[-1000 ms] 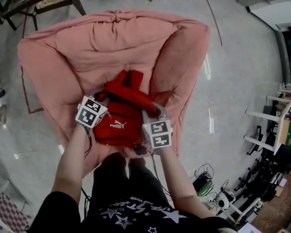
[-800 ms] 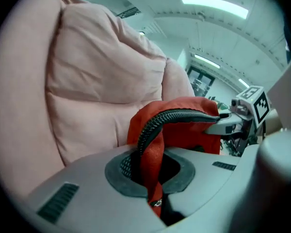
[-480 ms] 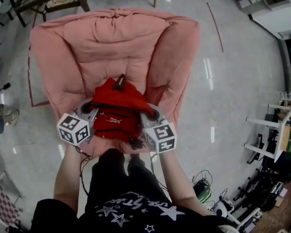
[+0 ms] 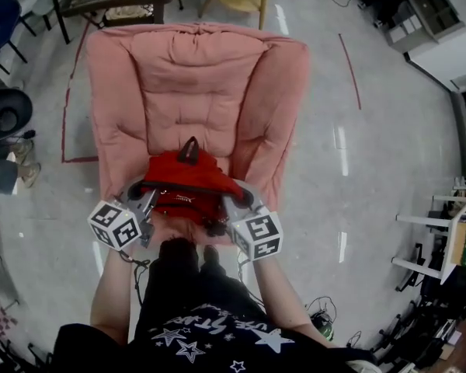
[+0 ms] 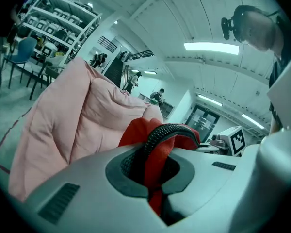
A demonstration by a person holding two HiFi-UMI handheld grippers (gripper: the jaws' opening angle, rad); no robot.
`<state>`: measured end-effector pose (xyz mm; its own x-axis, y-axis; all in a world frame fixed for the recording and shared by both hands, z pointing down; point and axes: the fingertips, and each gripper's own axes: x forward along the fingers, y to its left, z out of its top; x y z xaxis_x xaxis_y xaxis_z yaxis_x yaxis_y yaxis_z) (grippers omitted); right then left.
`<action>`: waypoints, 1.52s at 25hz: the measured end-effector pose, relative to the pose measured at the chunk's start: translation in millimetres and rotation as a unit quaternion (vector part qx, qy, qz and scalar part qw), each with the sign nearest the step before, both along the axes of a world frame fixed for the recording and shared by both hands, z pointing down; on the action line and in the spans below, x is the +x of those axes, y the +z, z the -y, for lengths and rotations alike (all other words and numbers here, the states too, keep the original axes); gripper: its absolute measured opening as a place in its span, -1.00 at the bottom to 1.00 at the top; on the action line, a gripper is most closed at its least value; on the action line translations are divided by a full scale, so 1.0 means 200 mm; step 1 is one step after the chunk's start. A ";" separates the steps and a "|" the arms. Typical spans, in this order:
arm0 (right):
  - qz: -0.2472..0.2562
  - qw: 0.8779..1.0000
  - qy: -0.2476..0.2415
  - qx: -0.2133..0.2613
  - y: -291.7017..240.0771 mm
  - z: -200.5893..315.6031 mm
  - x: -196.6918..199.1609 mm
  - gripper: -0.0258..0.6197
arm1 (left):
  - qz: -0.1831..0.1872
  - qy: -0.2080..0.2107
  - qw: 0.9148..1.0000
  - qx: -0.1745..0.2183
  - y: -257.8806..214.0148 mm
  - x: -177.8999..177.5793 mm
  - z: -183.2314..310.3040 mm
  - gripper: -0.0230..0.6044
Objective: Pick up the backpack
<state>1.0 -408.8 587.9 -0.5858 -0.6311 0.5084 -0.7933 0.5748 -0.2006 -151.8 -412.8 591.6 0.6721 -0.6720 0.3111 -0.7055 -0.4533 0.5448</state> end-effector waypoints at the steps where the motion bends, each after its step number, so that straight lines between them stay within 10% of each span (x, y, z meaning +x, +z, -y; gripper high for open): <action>1: 0.006 1.000 -0.005 0.004 -0.02 -0.04 0.00 -0.86 | -0.007 -0.009 1.000 0.001 -0.03 0.00 -0.04 -0.89; 19: 0.069 0.989 -0.100 0.087 -0.67 -0.78 0.10 -0.87 | -0.071 -0.096 0.990 0.073 -0.70 0.13 -0.92 -0.90; 38: 0.071 0.988 -0.102 0.092 -0.84 -1.51 -0.01 -0.87 | -0.047 -0.063 0.993 0.089 -0.85 0.06 -1.75 -0.90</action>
